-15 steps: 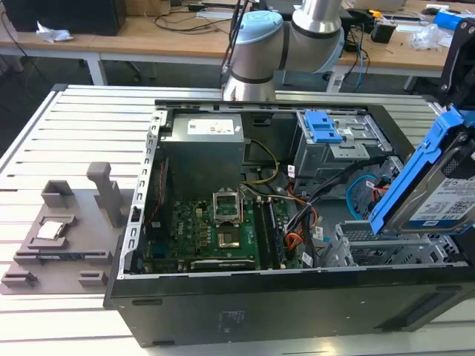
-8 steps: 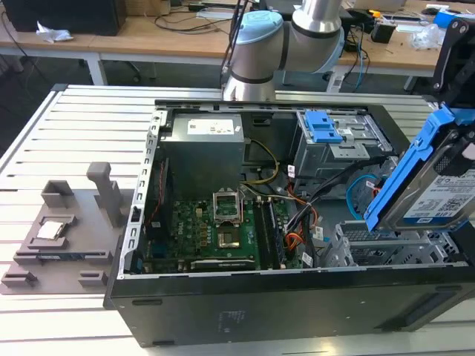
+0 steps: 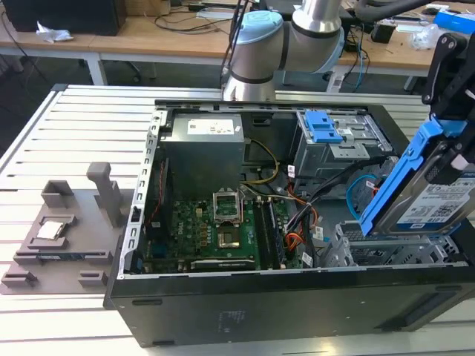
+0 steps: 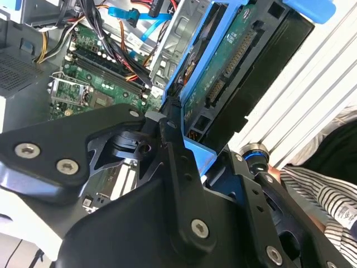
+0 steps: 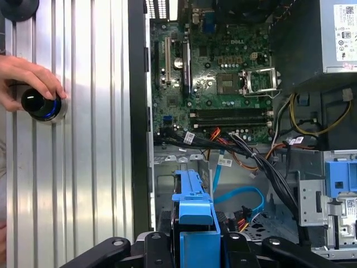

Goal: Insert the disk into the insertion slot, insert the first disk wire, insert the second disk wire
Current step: 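Insert the disk into the insertion slot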

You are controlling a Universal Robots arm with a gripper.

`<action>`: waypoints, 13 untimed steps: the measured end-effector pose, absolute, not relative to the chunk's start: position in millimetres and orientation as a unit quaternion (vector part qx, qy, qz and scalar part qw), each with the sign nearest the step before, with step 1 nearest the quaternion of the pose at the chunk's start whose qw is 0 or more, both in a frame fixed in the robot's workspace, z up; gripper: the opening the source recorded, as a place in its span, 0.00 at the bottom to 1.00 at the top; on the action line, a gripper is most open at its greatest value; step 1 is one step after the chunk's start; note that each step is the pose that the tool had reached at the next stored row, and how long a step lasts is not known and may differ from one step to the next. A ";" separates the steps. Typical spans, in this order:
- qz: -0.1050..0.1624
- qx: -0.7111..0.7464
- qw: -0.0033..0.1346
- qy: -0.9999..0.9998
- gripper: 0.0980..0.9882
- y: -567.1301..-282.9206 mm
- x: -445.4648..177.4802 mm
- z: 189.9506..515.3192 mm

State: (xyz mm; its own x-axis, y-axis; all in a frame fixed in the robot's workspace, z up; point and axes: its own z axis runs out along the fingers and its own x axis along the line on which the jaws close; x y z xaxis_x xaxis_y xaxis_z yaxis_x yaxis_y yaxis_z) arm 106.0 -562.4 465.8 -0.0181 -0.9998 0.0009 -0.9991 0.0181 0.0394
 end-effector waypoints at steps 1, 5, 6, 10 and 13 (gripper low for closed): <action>-0.014 0.701 0.014 -0.713 0.30 -562.4 106.0 464.3; -0.014 0.701 0.014 -0.713 0.30 -562.5 106.0 460.0; -0.014 0.701 0.014 -0.713 0.30 -562.5 106.0 459.1; -0.014 0.701 0.014 -0.713 0.30 -562.5 106.0 454.5; -0.014 0.701 0.014 -0.713 0.30 -562.4 106.0 449.4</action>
State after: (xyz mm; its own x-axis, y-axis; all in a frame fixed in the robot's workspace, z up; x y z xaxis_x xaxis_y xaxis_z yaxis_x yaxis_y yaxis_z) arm 106.0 -562.4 449.4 -0.0181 -0.9998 0.0009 -0.9991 0.0181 0.0394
